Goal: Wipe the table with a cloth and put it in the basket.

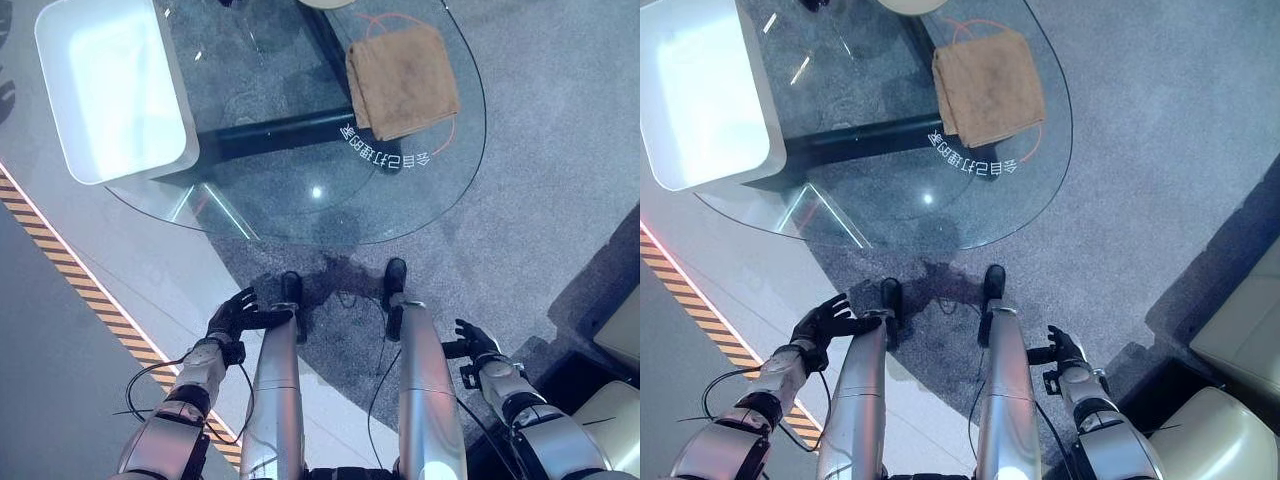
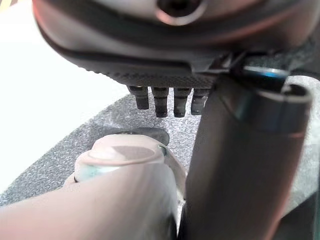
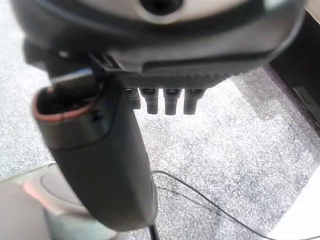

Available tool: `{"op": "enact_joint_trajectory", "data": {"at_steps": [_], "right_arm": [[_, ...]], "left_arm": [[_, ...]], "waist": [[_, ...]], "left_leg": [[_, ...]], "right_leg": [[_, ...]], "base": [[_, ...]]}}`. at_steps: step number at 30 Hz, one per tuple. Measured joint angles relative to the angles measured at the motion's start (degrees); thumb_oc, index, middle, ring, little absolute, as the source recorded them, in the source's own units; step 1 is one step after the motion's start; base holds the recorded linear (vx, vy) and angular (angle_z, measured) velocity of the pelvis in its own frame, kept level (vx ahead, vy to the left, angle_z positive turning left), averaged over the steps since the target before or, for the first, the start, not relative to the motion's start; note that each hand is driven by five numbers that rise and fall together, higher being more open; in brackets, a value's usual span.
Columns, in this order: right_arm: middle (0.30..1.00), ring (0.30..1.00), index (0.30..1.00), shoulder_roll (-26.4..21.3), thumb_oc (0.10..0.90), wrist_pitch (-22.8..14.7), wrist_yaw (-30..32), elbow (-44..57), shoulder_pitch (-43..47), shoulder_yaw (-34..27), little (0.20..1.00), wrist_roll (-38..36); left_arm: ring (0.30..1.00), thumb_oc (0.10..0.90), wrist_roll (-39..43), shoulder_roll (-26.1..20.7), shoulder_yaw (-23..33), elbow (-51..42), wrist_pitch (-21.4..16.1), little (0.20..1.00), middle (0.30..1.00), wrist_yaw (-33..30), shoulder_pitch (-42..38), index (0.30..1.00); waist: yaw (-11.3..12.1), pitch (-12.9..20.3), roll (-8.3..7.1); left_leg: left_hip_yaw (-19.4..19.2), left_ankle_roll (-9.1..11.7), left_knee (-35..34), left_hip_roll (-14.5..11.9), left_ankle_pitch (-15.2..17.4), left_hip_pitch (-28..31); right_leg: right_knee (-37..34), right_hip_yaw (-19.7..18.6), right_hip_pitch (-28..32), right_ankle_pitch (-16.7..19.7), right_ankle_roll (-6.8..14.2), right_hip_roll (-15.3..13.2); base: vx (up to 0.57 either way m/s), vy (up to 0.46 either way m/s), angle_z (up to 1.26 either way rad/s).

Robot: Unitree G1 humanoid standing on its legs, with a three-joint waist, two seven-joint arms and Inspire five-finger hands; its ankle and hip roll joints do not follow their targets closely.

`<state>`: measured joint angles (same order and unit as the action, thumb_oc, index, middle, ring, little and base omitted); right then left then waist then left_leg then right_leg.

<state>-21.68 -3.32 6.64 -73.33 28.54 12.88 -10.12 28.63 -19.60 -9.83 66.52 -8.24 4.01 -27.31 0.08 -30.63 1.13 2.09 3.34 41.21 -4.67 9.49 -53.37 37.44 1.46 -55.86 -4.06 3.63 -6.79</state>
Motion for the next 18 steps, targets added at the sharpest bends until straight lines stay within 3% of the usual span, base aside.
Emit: {"op": "enact_joint_trajectory", "data": {"at_steps": [3,5,6,7,8,9,10,11,18], "right_arm": [[0.900,0.900,0.900,-0.66,0.800,-2.00,2.24,0.54,0.91,-0.03,0.900,0.00],[0.900,0.900,0.900,-1.51,0.800,-2.84,3.42,1.27,1.63,-0.56,0.900,-0.07],[0.900,0.900,0.900,-2.04,0.800,-2.90,3.80,1.38,1.51,-0.76,0.900,-0.15],[0.900,0.900,0.900,-4.08,0.800,-3.69,4.58,2.74,2.67,-0.89,0.900,-0.67],[0.900,0.900,0.900,-5.06,0.800,-4.34,5.03,3.31,3.26,-1.00,0.900,-0.86],[0.900,0.900,0.900,-6.88,0.800,-5.22,5.83,5.33,4.64,-1.66,0.900,-1.79],[0.900,0.900,0.900,-8.03,0.800,-5.57,6.55,6.79,4.95,-2.80,0.900,-2.70],[0.900,0.900,0.900,-9.19,0.800,-5.56,7.50,7.29,4.85,-4.07,0.900,-3.92],[0.900,0.900,0.900,-18.68,0.800,-6.54,9.49,11.84,15.14,-4.29,0.900,-6.42]], "left_arm": [[0.900,0.800,0.01,-0.26,-0.05,-0.12,0.08,0.900,0.900,-0.29,-0.19,0.900],[0.900,0.800,0.46,-1.30,-0.42,-0.37,0.14,0.900,0.900,-0.24,-0.33,0.900],[0.900,0.800,0.99,-1.90,-0.63,-0.43,0.10,0.900,0.900,-0.27,-0.61,0.900],[0.900,0.800,1.92,-2.34,-0.67,-0.45,0.15,0.900,0.900,-0.07,-0.97,0.900],[0.900,0.800,2.35,-2.27,-0.62,-0.44,0.14,0.900,0.900,-0.09,-0.98,0.900],[0.900,0.800,2.21,-2.56,-0.71,-0.49,0.31,0.900,0.900,0.04,-0.95,0.900],[0.900,0.800,2.19,-2.95,-0.82,-0.58,0.26,0.900,0.900,0.04,-1.33,0.900],[0.900,0.800,2.20,-3.37,-1.24,-0.69,0.02,0.900,0.900,0.06,-1.28,0.900],[0.900,0.800,3.47,-3.90,-2.12,-0.89,-0.31,0.900,0.900,0.37,-0.94,0.900]], "waist": [[0.02,-0.03,-0.05],[-0.06,-0.18,-0.50],[-0.28,-0.24,-0.74],[-0.02,-0.22,-0.79],[0.11,-0.20,-0.64],[0.80,-0.29,-0.13],[0.99,-0.40,-0.55],[0.38,-0.47,-1.02],[1.93,-0.43,-1.00]], "left_leg": [[0.68,0.00,-1.34,-0.18,0.00,-0.17],[0.92,0.08,-0.72,-0.61,-0.05,-0.94],[0.93,0.55,-0.28,-0.11,-0.30,-1.37],[1.59,-0.22,5.39,1.01,0.21,-3.37],[1.18,-1.13,6.82,1.46,0.75,-3.39],[1.17,-0.88,5.02,0.70,3.77,-1.77],[0.15,-0.82,4.91,-0.19,3.71,-2.10],[0.49,-0.59,5.12,1.26,3.55,-2.12],[3.24,0.02,1.31,1.00,1.34,-2.69]], "right_leg": [[-1.07,1.10,-0.18,-0.23,0.38,0.09],[3.71,1.18,-1.76,-2.99,-0.86,-0.09],[3.76,1.33,-2.17,-2.71,-0.77,-1.00],[2.41,2.02,-2.94,-2.41,-0.15,-1.12],[1.63,2.34,-3.12,-2.30,0.14,-0.91],[2.40,2.72,-3.99,-3.19,0.18,0.53],[8.68,1.57,-5.45,-4.82,-2.07,0.41],[9.36,1.24,-2.94,-5.58,-2.41,0.11],[5.20,3.77,-2.74,-3.71,-3.05,1.15]], "base": [[0.05,-0.025,-0.01],[0.04,-0.054,0.30],[0.06,-0.070,0.40],[0.05,-0.055,0.11],[0.04,-0.053,-0.35],[0.03,-0.038,-0.28],[0.03,-0.055,0.16],[0.03,-0.067,0.36],[0.01,-0.025,0.08]]}}
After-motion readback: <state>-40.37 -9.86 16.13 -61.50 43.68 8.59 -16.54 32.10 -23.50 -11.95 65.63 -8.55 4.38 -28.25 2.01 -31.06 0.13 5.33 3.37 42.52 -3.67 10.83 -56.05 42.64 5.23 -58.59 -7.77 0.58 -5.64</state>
